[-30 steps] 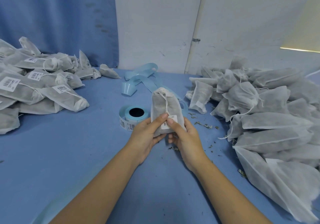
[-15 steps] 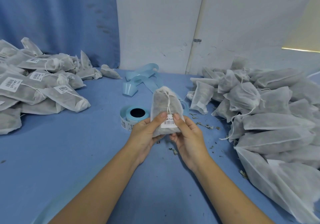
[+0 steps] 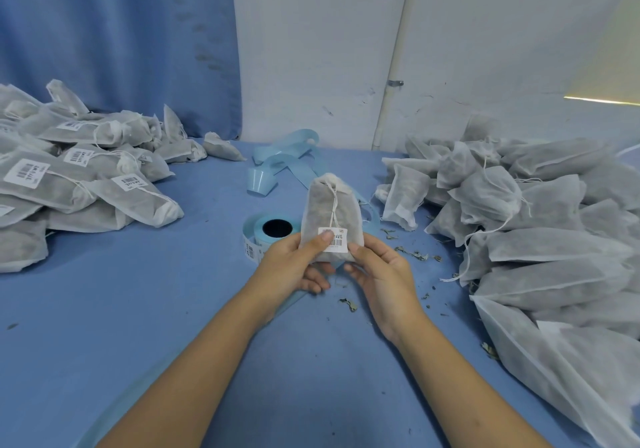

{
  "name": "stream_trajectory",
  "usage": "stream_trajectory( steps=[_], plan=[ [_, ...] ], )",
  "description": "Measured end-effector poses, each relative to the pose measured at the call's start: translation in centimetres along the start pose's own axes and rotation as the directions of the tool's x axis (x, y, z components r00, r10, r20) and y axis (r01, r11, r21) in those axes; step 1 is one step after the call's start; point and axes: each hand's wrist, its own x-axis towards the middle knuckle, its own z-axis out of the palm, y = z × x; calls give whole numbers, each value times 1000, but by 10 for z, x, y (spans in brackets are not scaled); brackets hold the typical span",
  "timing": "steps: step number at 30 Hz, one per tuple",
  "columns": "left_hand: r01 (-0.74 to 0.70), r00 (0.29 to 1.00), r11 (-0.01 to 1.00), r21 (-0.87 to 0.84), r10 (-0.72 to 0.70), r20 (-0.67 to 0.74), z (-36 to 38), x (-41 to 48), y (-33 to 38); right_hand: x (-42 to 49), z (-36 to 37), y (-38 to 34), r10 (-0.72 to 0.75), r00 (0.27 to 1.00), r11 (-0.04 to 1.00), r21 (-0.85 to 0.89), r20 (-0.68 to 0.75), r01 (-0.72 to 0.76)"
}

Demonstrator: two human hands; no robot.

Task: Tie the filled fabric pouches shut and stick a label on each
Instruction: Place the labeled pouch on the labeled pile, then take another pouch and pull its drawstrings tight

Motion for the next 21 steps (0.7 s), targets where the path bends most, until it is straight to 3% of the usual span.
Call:
stream_trajectory(
  steps=[4,7,9,11,12,18,21],
  plan=[
    [67,993,998,-15,-65,102,-10,-2,4,1,0,2,21,999,1000,-15,-42,-21],
    [-57,997,960,-275,41,-62,-11,1,14,2,1,3,39,996,999,-2,-76,-39],
    [-259,962,784,-565,158,-223,-13,4,20,3,1,4,46,996,999,-18,-83,-48],
    [-354,933,635,-687,190,-306,-17,6,21,3,1,5,40,996,998,-39,-85,-43],
    [-358,932,622,-696,190,-309,-17,5,20,3,1,5,35,996,998,-44,-87,-39],
    [-274,961,769,-578,190,-203,-1,0,17,5,1,7,15,990,997,-72,-141,-26],
    [-253,967,884,-393,216,-138,8,-1,18,12,-7,6,-105,965,945,-327,-239,22]
  ],
)
